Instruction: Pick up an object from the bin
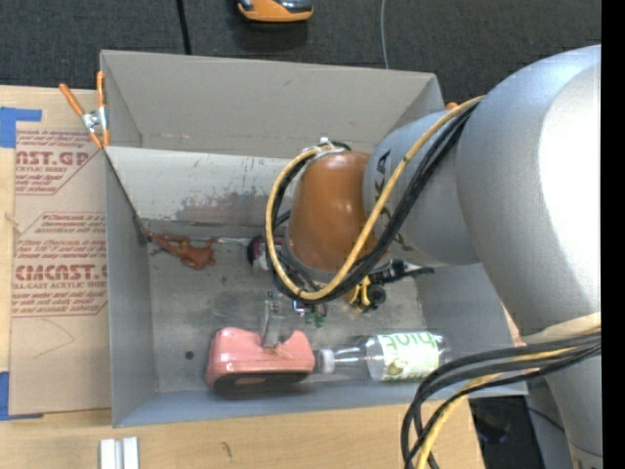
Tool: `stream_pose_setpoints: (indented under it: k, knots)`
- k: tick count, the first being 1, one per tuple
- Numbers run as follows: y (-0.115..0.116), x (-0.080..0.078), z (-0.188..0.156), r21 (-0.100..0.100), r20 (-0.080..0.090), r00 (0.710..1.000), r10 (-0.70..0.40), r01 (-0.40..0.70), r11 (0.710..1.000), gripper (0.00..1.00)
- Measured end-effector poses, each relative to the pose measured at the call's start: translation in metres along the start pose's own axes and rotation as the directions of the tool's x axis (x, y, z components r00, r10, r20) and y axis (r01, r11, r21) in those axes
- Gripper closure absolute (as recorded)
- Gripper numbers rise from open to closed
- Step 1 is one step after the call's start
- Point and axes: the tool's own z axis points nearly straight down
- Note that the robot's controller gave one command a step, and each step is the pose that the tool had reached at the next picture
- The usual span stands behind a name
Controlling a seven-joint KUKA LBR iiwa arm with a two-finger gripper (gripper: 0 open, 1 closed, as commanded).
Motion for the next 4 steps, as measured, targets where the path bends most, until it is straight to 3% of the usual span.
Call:
stream_pose_setpoints:
  k: [1, 2, 3, 4]
  knots:
    - [-0.001, 0.003, 0.002, 0.002, -0.015, 0.964, -0.265, 0.265, 0.964, 0.0]
    - [-0.01, 0.02, -0.032, 0.007, -0.063, 0.985, -0.162, 0.163, 0.987, 0.0]
    - [-0.008, 0.023, -0.08, 0.008, -0.074, 0.986, -0.151, 0.152, 0.988, 0.0]
    - [-0.014, 0.027, -0.099, 0.001, -0.067, 0.974, -0.218, 0.219, 0.976, 0.0]
